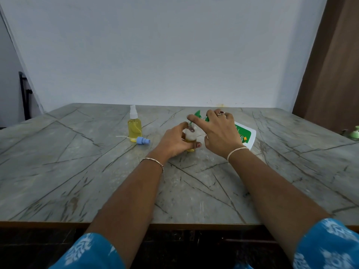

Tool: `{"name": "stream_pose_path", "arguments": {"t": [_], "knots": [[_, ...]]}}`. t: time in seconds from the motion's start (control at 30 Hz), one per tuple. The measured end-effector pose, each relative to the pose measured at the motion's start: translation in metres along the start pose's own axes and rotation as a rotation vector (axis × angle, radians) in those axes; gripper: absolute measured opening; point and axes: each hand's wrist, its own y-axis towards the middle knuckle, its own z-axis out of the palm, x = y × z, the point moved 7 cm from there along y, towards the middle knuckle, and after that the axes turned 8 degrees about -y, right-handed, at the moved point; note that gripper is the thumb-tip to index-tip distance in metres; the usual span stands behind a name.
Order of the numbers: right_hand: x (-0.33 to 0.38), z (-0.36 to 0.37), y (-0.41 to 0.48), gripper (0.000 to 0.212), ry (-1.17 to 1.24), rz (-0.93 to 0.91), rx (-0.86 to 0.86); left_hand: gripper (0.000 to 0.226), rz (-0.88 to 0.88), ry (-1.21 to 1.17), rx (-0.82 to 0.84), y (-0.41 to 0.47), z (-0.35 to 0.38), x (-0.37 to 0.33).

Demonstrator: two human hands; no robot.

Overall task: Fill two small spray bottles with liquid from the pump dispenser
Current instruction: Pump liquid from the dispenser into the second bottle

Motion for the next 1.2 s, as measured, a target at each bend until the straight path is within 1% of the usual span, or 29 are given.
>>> {"name": "stream_pose_path", "arguments": {"t": [0.1, 0.2, 0.27, 0.43, 0.53, 0.67, 0.73, 0.8, 0.9, 1.03, 1.2], "knots": [[-0.0004, -0.0008, 0.0009, 0.073, 0.016, 0.018, -0.001, 0.059, -0.003, 0.006, 0.004, 0.0007, 0.0007, 0.0001], [0.0005, -0.0011, 0.0028, 0.068, 0.025, 0.033, -0.016, 0.066, -0.003, 0.022, 0.011, 0.0006, 0.0016, -0.0008], [0.0015, -0.0013, 0.0042, 0.066, 0.031, 0.038, -0.012, 0.067, -0.002, 0.02, 0.01, 0.0005, 0.0013, -0.0014], [0.0029, -0.0022, 0.0052, 0.066, 0.035, 0.039, -0.007, 0.062, -0.004, 0.015, 0.014, 0.0005, 0.001, -0.0007], [0.002, -0.0017, 0.004, 0.071, 0.028, 0.032, -0.001, 0.063, -0.013, -0.008, 0.006, 0.0007, 0.0005, 0.0007], [-0.0003, 0.0004, 0.0015, 0.085, -0.002, 0.017, -0.006, 0.064, -0.019, -0.019, 0.012, 0.0004, 0.0007, 0.0011], [-0.0011, 0.0011, 0.0008, 0.087, -0.008, 0.017, -0.008, 0.064, -0.016, -0.029, 0.011, -0.0009, 0.0008, -0.0006], [-0.0013, 0.0018, 0.0009, 0.082, -0.003, 0.021, -0.003, 0.064, -0.016, -0.032, 0.011, -0.0016, 0.0006, -0.0014], [-0.0007, 0.0015, 0.0018, 0.076, 0.003, 0.034, -0.015, 0.054, -0.004, -0.026, 0.013, -0.0007, 0.0008, -0.0012], [0.0023, -0.0006, 0.0045, 0.069, 0.011, 0.044, -0.026, 0.065, -0.013, -0.02, 0.019, -0.002, 0.001, -0.0021], [0.0025, -0.001, 0.005, 0.068, 0.018, 0.044, -0.019, 0.066, -0.012, -0.022, 0.022, -0.0021, 0.0008, -0.0026]]}}
